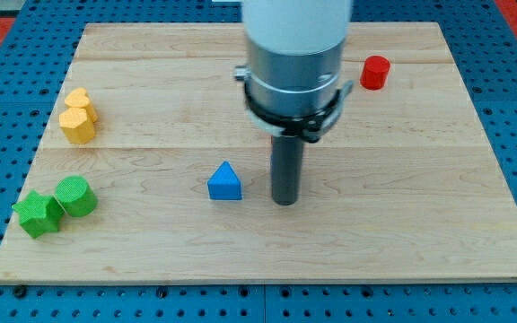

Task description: Slide blue triangle left a bit

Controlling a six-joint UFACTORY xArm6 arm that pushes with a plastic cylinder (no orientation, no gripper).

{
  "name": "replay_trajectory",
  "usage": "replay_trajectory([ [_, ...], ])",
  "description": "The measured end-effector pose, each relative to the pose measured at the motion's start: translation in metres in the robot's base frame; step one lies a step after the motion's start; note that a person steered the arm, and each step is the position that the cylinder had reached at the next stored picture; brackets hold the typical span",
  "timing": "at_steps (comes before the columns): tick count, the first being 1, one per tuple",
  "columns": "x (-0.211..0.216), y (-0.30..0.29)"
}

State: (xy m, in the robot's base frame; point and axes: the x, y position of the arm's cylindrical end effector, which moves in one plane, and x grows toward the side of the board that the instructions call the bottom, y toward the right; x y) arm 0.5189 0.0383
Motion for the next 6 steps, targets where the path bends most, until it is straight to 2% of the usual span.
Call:
replay_trajectory([
  [1,0.0,0.002],
  [3,-0.005,-0.039],
  [5,-0.02,-0.13],
  [6,0.008,-0.101],
])
